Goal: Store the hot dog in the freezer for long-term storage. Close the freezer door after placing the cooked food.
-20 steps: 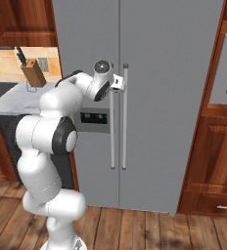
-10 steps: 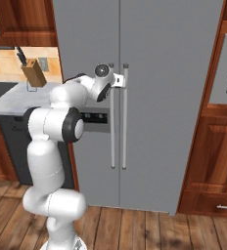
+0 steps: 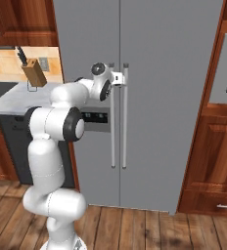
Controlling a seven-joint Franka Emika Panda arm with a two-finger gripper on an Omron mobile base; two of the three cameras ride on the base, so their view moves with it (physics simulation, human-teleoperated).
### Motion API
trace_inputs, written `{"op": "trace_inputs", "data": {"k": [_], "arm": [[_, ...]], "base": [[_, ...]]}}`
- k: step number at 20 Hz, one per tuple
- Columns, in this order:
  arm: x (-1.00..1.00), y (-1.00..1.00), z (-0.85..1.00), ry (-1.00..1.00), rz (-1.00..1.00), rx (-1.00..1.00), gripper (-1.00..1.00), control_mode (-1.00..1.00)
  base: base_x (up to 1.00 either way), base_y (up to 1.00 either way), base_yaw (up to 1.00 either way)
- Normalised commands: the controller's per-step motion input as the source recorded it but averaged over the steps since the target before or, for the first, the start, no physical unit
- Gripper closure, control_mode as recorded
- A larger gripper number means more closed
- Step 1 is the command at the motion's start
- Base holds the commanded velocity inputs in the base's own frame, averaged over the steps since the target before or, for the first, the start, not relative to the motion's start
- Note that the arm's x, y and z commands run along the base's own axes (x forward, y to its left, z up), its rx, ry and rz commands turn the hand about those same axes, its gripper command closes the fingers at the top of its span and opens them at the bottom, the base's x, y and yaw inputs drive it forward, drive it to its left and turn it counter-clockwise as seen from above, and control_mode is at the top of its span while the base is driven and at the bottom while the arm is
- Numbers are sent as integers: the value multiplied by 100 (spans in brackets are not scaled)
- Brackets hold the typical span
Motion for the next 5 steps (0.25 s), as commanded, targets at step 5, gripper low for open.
{"op": "trace_inputs", "data": {"k": [5], "arm": [[2,0,17,8,0,-1,-100,-100]], "base": [[0,0,0]]}}
